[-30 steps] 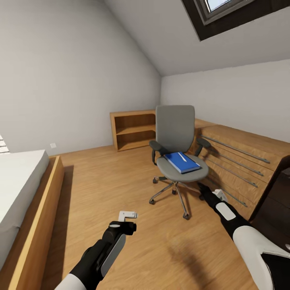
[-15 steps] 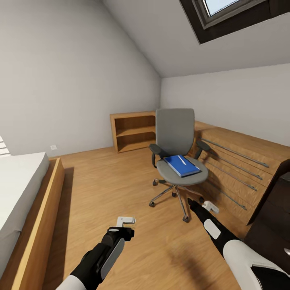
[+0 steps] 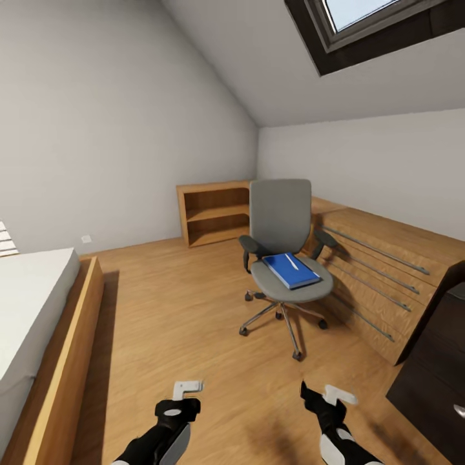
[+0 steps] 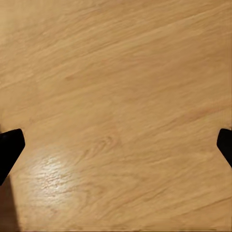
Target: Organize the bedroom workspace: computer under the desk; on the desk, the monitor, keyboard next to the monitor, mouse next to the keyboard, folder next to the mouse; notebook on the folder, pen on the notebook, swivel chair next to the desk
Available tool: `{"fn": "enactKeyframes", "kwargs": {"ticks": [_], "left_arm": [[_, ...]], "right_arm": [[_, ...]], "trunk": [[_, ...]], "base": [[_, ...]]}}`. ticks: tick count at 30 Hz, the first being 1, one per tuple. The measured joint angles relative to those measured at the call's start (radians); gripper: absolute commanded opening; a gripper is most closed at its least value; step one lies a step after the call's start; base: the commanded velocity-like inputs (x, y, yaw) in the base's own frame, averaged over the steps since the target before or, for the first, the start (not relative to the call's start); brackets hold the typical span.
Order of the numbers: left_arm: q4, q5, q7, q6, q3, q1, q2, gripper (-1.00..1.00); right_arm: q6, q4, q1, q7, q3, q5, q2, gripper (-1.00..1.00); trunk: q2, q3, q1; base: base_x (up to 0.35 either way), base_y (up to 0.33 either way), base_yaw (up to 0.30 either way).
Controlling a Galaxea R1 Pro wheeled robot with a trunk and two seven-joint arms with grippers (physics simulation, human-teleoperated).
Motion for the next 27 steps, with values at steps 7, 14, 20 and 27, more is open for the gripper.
{"fn": "enactKeyframes", "kwargs": {"ticks": [7,14,20,27], "left_arm": [[0.135,0.004,-0.001,-0.06,0.0,0.0,-0.01,1.0],[0.3,0.001,0.0,-0.216,0.001,0.0,-0.041,1.0],[0.402,0.001,0.0,-0.33,0.001,0.0,-0.061,1.0],[0.439,0.002,-0.008,-0.37,0.004,0.0,-0.061,1.0]], "right_arm": [[-0.077,0.087,0.025,-0.059,0.0,0.06,-0.005,1.0],[-0.203,0.168,0.051,-0.073,-0.001,0.113,-0.011,1.0],[-0.234,0.184,0.084,-0.075,-0.003,0.195,-0.007,1.0],[-0.239,0.189,0.095,-0.074,-0.002,0.248,-0.01,1.0]], "trunk": [[0.049,0.022,-0.027],[0.098,0.044,-0.054],[0.14,0.063,-0.077],[0.189,0.085,-0.104]], "base": [[0.0,0.0,0.0],[0.0,0.0,0.0],[0.0,0.0,0.0],[0.0,0.0,0.0]]}}
